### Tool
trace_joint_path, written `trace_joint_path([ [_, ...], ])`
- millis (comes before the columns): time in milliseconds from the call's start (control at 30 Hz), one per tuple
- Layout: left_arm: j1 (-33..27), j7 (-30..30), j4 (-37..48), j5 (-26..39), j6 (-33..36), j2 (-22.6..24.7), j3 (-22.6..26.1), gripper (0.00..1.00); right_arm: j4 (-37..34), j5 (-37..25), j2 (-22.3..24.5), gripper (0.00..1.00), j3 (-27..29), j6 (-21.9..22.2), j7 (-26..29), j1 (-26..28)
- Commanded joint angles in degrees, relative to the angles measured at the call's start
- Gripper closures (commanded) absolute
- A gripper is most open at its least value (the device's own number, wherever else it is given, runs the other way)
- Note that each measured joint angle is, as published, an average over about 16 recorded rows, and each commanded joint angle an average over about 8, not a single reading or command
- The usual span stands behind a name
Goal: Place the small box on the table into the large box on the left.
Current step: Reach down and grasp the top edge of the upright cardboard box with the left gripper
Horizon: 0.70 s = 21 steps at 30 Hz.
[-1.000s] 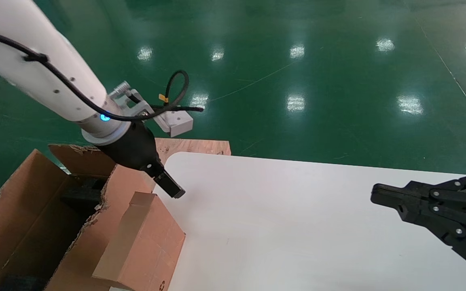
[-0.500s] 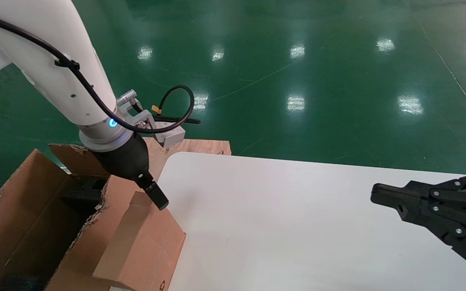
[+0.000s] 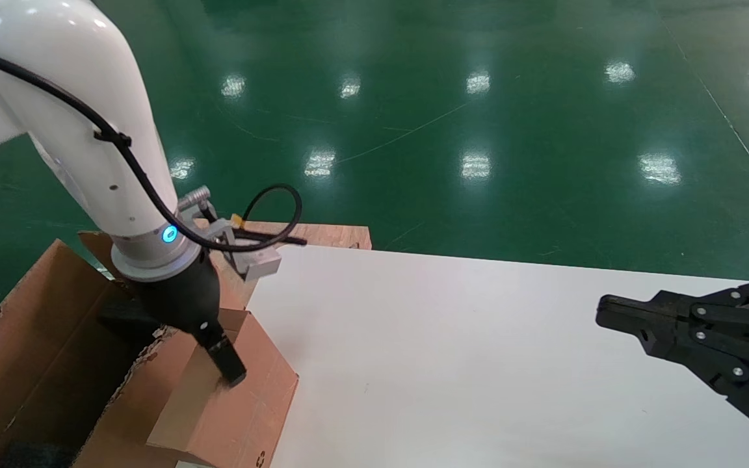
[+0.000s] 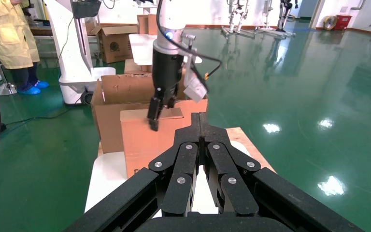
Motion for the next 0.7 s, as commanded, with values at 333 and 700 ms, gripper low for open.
trace_joint_path([
  [333,-0.1,1.9,2.9,-4.5,-0.5,0.8,3.8,0.0,0.0,0.0,0.0,1.0,0.0,0.0,0.0,0.0],
  [700,-0.1,1.9,3.0,-4.7,-0.6,0.8,3.8,0.97,0.0,0.0,0.0,1.0,0.0,0.0,0.0,0.0],
])
